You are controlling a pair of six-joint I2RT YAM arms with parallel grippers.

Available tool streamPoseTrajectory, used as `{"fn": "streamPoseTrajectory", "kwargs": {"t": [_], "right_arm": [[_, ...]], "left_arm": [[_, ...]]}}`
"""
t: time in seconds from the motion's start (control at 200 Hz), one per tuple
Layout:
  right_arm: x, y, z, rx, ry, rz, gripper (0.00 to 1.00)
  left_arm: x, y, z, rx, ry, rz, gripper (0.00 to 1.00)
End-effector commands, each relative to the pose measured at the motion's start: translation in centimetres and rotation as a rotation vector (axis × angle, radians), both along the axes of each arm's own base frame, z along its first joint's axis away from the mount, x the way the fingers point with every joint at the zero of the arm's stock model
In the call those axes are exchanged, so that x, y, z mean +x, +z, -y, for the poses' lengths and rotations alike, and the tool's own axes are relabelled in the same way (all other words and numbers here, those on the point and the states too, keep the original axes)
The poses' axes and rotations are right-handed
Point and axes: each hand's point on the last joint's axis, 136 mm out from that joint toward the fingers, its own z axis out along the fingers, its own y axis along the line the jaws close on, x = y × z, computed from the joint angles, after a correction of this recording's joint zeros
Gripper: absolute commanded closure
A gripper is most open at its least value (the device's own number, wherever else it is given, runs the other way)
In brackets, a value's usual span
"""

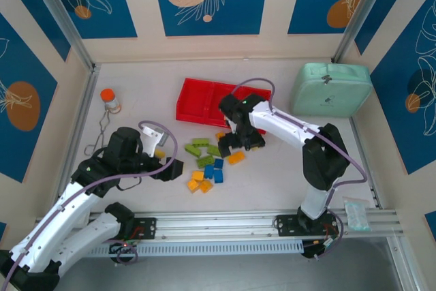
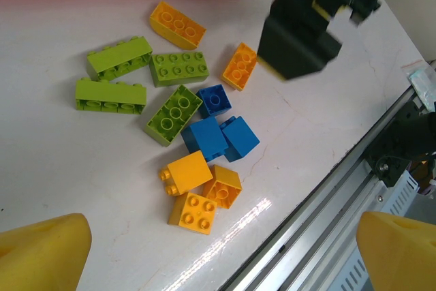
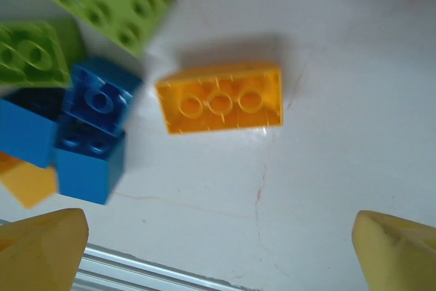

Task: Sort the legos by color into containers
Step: Place the lego in the container, then pick up the lego from the center of the table.

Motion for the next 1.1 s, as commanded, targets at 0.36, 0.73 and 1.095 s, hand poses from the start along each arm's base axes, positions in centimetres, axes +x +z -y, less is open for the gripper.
{"fn": "streamPoseTrajectory", "kwargs": {"t": [0.36,0.73,1.095], "right_arm": [[1.9,-5.8,-1.5,-0.055,0.096,-0.04,0.03],[2.1,-8.1,-0.8,-0.097,0.093,-0.065,0.12],[1.7,-8.8,-0.5,-0.152,0.117,-0.068,0.25]], "left_arm": [[0.2,-0.3,0.1,0.003,0.008,-0.024,0.01],[0.3,-0.6,0.1,0.011,0.009,-0.036,0.01],[0.4,-1.0,0.2,0.02,0.012,-0.051,0.01]]}}
